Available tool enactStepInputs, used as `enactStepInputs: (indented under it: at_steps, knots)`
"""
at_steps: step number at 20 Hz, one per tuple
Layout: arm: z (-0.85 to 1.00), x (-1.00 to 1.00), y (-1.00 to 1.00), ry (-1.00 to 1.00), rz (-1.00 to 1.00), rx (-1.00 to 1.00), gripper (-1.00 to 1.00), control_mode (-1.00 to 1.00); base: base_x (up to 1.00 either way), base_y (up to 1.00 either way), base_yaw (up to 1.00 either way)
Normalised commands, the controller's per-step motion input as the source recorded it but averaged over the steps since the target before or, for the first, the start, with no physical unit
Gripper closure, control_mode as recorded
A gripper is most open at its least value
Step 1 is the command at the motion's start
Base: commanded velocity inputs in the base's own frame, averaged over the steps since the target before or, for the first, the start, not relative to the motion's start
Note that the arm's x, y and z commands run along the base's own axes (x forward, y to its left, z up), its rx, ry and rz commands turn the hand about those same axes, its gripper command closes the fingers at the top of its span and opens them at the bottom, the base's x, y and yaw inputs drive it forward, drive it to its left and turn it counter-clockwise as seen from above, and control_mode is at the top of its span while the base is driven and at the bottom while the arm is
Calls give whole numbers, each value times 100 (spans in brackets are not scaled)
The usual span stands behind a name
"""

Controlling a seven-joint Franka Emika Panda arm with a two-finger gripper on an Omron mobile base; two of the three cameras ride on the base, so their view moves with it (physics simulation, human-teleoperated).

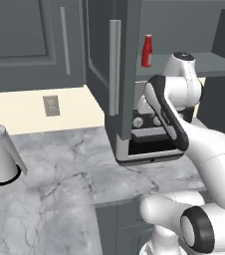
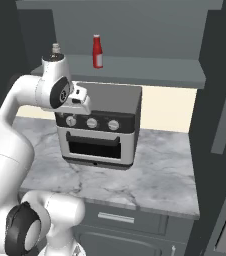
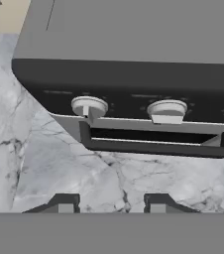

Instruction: Take 2 condiments from the cabinet and move them on the counter near the stove.Make sure the condiments are lined up with each other, next to each other.

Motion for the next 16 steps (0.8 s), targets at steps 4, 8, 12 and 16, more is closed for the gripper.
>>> enactStepInputs:
  at_steps: [4,8,12,16]
  knots:
    - [0,-11,0,-1,0,0,-100,-100,0,0,0]
    - [5,-15,4,-12,1,0,-100,-100,0,0,0]
    - [2,-10,3,-37,0,-1,-100,-100,0,0,0]
    - [22,0,0,-37,2,0,-100,-100,0,0,0]
